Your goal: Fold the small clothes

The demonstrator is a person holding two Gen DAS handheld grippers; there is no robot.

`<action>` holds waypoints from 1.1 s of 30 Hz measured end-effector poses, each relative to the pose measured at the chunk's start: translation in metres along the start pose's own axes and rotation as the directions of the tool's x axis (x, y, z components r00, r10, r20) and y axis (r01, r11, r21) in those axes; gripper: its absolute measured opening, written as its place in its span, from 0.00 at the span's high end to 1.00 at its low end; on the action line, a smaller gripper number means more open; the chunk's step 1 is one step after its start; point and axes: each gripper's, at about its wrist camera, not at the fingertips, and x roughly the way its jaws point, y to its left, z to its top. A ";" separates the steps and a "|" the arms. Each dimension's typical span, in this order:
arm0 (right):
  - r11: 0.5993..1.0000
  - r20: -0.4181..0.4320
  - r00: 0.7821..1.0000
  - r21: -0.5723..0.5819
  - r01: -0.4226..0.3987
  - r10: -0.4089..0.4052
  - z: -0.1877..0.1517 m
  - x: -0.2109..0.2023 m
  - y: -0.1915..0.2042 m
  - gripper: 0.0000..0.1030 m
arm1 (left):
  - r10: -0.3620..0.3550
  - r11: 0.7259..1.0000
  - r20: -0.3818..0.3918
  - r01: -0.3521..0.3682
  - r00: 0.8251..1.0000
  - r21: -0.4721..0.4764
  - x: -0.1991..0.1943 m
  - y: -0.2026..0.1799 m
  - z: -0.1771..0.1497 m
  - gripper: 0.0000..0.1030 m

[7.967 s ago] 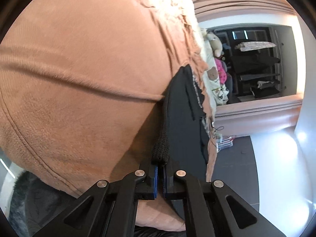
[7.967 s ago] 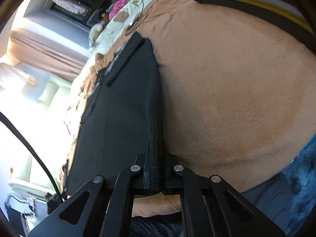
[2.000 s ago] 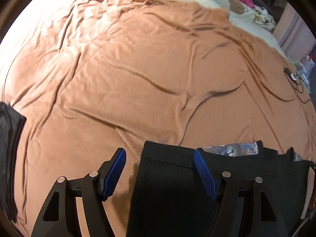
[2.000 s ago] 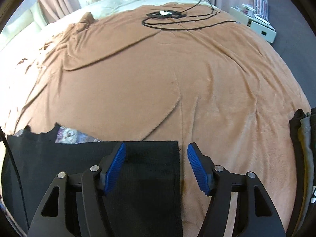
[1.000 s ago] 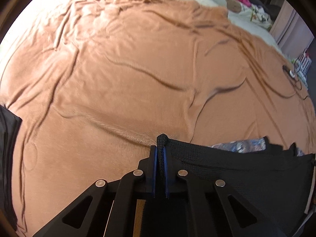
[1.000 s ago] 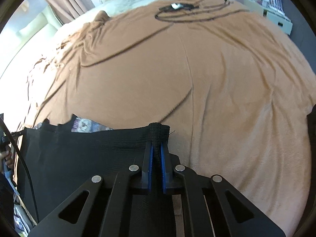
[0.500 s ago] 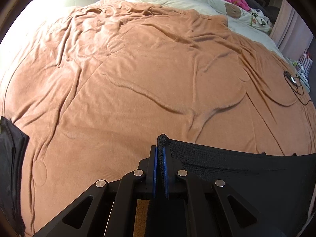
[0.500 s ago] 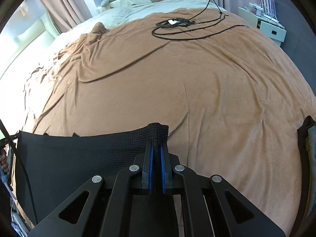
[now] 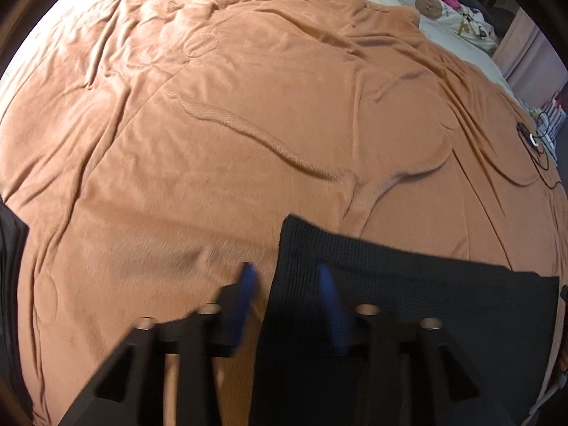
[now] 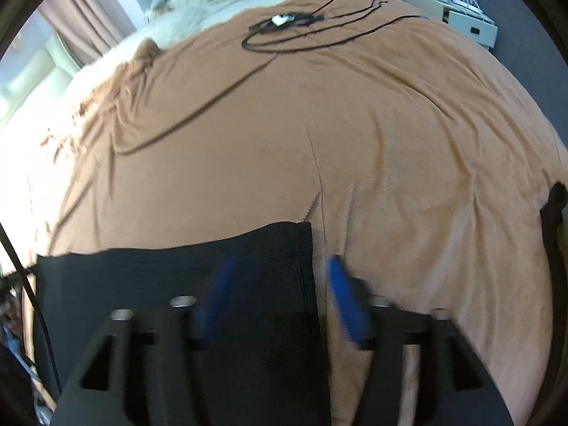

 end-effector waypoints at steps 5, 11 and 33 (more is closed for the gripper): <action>1.000 0.006 1.000 0.018 -0.009 0.009 -0.011 -0.019 -0.003 0.37 | -0.054 0.998 0.027 0.055 0.998 -0.022 -0.021 0.004 -0.017 0.43; 0.998 0.057 0.998 0.061 -0.006 0.002 -0.033 -0.043 -0.001 0.37 | -0.072 0.997 0.068 0.074 0.995 -0.032 -0.049 0.000 -0.043 0.40; 0.990 0.165 0.983 -0.124 -0.060 0.080 -0.138 -0.121 0.032 0.37 | -0.125 0.992 0.165 0.120 0.978 0.042 -0.122 -0.020 -0.143 0.26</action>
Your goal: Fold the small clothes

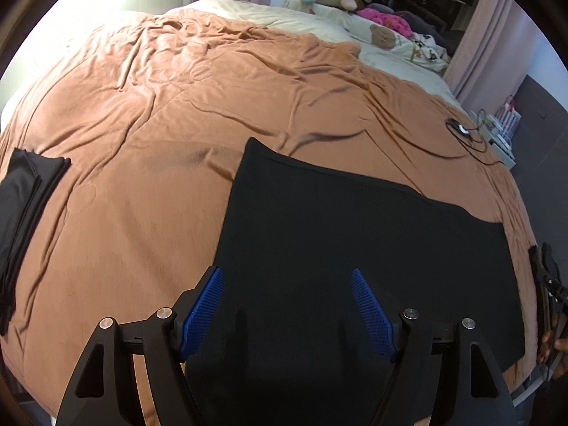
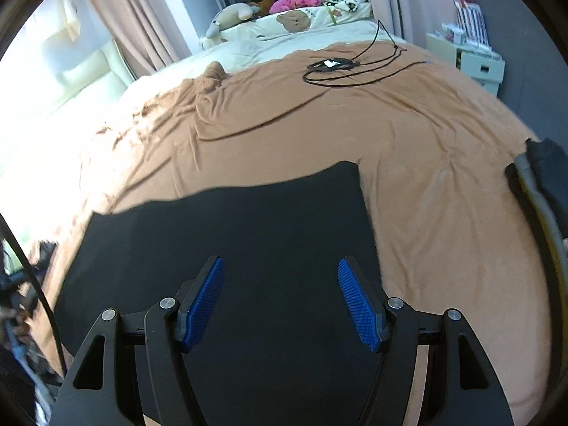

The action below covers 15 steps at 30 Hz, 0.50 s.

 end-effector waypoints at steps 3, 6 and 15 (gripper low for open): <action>0.999 -0.033 0.999 -0.009 -0.030 0.030 -0.013 -0.007 0.008 0.37 | -0.017 1.000 0.002 0.017 1.000 0.008 -0.008 -0.002 -0.013 0.23; 0.997 -0.073 0.995 -0.027 -0.066 0.064 -0.022 -0.011 0.015 0.35 | -0.041 0.999 0.001 0.041 0.999 0.006 -0.015 0.000 -0.028 0.10; 0.999 -0.156 0.988 -0.047 -0.026 0.018 -0.047 -0.024 0.026 0.21 | -0.089 0.996 -0.021 0.089 0.996 -0.003 -0.031 0.007 -0.067 0.01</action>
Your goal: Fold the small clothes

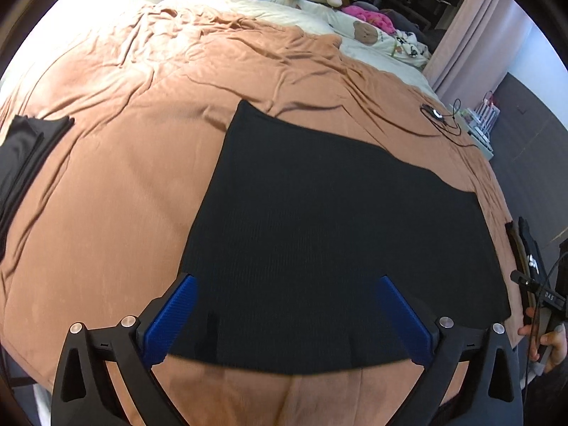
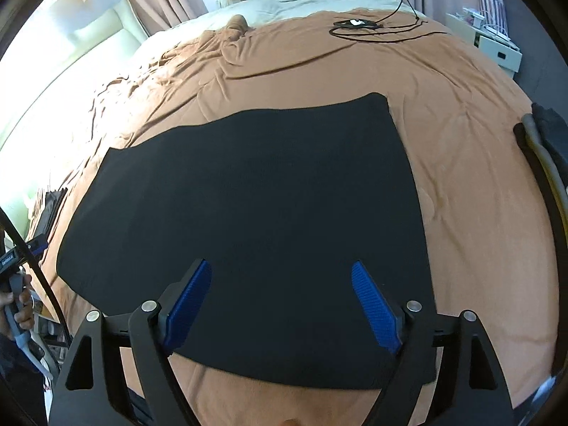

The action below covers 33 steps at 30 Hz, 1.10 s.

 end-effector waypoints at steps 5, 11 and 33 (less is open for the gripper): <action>0.995 0.017 0.995 0.017 0.094 -0.094 -0.015 -0.007 0.017 0.15 | -0.018 1.000 0.003 0.018 1.000 -0.003 -0.011 0.004 -0.020 0.01; 0.987 -0.007 0.989 0.059 0.148 -0.148 -0.038 0.000 0.033 0.07 | -0.025 0.999 -0.004 0.024 1.000 -0.032 -0.020 0.018 -0.045 0.01; 1.000 -0.005 1.000 0.016 -0.027 0.027 -0.072 0.020 0.065 0.07 | -0.145 0.935 -0.007 0.134 0.989 -0.328 -0.001 0.084 -0.071 0.28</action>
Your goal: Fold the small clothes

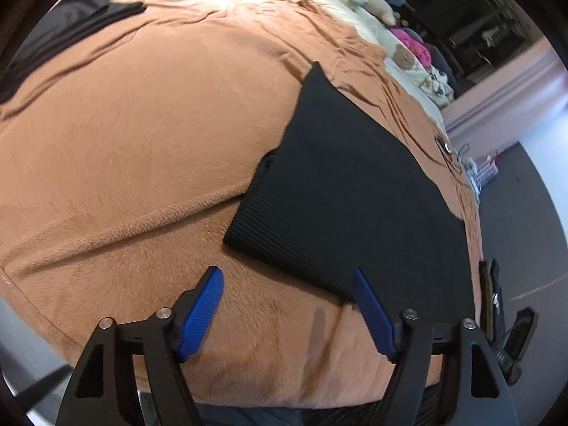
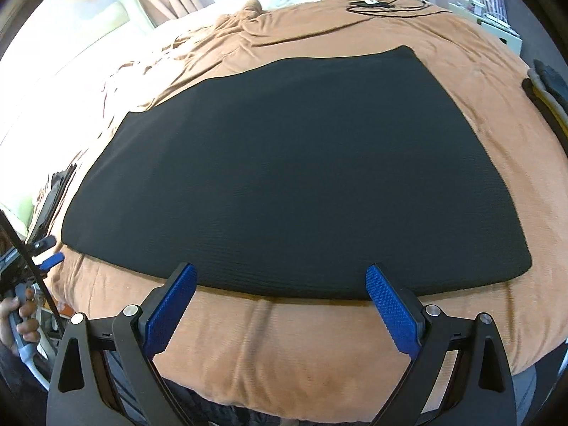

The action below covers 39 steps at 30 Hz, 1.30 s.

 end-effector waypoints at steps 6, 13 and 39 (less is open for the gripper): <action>1.000 0.039 0.999 -0.001 -0.022 0.022 0.003 0.003 0.006 0.07 | -0.024 0.997 -0.003 0.023 1.000 -0.073 0.010 0.006 0.008 0.29; 0.995 0.035 0.995 -0.014 -0.097 0.098 0.006 0.020 0.016 0.07 | -0.084 0.970 0.009 0.083 0.996 -0.230 0.018 0.016 0.010 0.50; 0.972 -0.121 0.982 -0.172 -0.163 0.143 0.004 0.067 0.064 0.86 | -0.139 0.957 0.119 0.165 0.983 -0.237 -0.001 0.020 0.018 0.96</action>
